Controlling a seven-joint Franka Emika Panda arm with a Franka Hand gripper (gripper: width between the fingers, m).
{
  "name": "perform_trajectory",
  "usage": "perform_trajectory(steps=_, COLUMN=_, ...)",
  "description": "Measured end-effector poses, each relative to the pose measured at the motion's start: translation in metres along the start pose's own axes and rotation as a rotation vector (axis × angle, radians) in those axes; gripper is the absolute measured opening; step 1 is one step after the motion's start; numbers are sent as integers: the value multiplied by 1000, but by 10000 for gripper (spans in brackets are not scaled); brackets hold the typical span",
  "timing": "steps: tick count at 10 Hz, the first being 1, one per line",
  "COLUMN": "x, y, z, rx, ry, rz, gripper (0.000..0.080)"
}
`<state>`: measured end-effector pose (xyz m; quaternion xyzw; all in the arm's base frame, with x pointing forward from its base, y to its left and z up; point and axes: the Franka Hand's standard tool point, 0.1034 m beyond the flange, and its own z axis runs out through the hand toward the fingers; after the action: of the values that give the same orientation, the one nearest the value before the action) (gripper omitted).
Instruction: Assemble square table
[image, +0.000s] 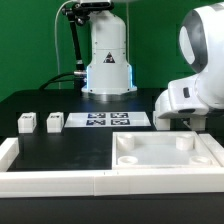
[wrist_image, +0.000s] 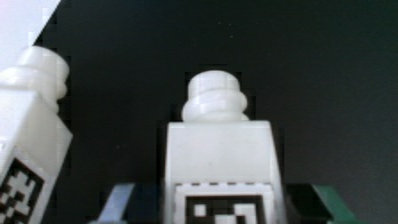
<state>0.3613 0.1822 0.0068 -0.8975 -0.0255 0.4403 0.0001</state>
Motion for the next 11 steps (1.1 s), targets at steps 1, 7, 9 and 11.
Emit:
perform_trajectory(steps=1, x=0, y=0, z=0, rx=0, ry=0, rz=0, gripper=284)
perform_trajectory(steps=7, x=-38, y=33, z=-65, rx=36, ry=-11, rz=-7, gripper=285)
perform_trajectory(steps=9, x=-46, y=35, z=-74, rx=32, ry=16, rz=-4, gripper=285)
perform_trajectory(steps=11, x=-36, y=33, z=-79, rx=41, ry=104, rz=-2, gripper=285)
